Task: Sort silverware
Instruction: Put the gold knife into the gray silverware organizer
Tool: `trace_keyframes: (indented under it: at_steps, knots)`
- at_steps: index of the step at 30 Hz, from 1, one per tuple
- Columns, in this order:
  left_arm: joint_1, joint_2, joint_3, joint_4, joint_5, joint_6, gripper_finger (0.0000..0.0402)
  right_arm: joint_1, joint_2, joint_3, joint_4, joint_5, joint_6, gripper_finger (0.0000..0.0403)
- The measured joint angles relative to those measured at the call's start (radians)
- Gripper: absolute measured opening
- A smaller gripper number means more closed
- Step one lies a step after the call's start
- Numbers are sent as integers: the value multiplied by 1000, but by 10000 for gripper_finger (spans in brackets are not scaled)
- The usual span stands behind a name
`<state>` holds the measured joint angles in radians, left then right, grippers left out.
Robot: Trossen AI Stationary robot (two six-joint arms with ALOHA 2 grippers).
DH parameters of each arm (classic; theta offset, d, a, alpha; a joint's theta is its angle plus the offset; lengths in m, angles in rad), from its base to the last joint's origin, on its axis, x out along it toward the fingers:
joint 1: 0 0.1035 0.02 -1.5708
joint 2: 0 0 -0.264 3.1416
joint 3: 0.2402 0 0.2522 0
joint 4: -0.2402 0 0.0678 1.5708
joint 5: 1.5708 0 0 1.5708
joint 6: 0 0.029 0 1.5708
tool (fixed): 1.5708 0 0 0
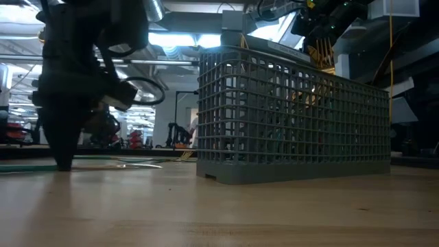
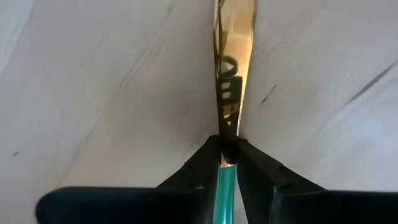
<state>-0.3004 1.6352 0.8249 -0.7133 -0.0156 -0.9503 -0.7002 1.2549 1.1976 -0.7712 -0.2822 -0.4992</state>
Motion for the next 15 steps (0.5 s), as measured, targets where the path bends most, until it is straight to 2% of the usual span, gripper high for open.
trace_keyframes:
  at_steps: [5, 12, 15]
  knots:
    - [0, 0, -1, -46, 11, 41, 38, 0, 0, 0, 0, 0, 0, 115]
    - [0, 1, -5, -36, 11, 41, 48, 0, 0, 0, -1, 0, 0, 115]
    - [0, 1, -5, -35, 10, 38, 38, 0, 0, 0, -1, 0, 0, 115]
